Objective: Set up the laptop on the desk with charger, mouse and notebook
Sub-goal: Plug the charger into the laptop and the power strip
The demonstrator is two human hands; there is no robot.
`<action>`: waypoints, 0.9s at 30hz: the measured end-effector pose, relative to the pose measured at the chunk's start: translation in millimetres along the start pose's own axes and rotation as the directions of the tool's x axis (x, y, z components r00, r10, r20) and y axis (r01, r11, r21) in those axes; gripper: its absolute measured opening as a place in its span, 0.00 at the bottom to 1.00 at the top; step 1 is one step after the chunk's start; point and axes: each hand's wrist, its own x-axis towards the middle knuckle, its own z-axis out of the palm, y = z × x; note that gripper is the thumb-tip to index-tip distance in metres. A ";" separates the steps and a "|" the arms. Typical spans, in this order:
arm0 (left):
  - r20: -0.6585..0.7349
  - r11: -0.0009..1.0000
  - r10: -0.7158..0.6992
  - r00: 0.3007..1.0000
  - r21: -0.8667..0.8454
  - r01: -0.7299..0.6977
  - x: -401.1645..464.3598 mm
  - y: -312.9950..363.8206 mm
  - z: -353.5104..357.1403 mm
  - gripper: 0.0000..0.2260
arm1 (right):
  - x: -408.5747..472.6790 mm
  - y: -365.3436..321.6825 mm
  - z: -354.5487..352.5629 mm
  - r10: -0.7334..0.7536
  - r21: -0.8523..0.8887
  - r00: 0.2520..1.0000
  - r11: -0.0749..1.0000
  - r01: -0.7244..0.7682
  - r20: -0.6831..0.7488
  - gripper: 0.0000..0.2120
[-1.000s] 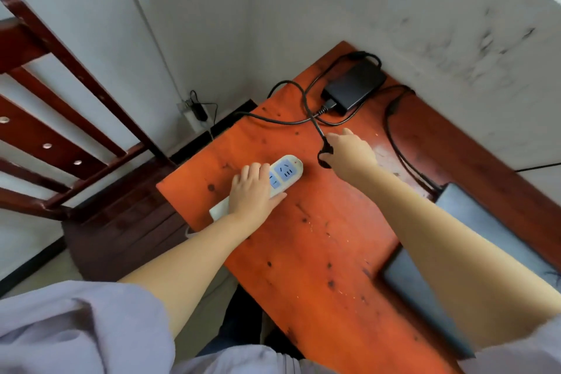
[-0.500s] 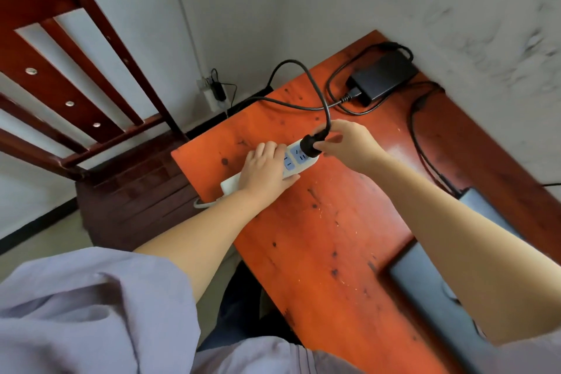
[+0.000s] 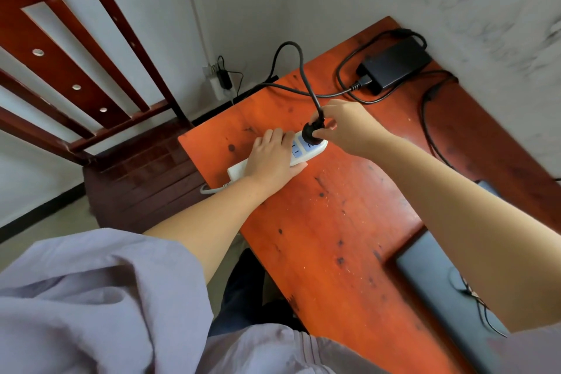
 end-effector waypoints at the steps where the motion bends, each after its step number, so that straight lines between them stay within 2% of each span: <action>1: 0.000 1.000 0.000 1.000 0.000 0.000 -0.1 0.1 -0.4 0.28 | 0.7 0.7 -0.5 0.009 0.003 1.000 1.000 -0.009 0.004 0.09; 5: -0.004 1.000 0.005 1.000 -0.003 -0.005 -0.3 0.1 -1.3 0.29 | 1.5 3.5 0.0 0.046 0.037 0.999 0.998 -0.046 0.009 0.10; 14: -0.001 1.000 0.012 1.000 0.015 -0.012 -0.4 -0.5 -1.2 0.29 | -4.9 -8.1 10.2 0.023 -0.091 0.999 0.996 -0.026 -0.040 0.11; 21: -0.006 1.000 0.007 1.000 0.026 -0.007 0.5 -0.1 -0.6 0.28 | 8.4 -14.6 -0.2 0.023 -0.157 1.000 0.987 -0.021 0.012 0.10; 25: 0.005 0.999 0.016 1.000 0.035 -0.016 0.0 0.3 0.0 0.29 | 2.1 -20.2 9.7 0.012 -0.286 0.998 0.958 0.007 0.063 0.08; 27: -0.002 0.999 0.015 1.000 0.030 -0.015 0.3 -0.2 0.2 0.29 | 0.3 -19.5 11.6 0.018 -0.280 0.997 0.960 0.003 0.069 0.09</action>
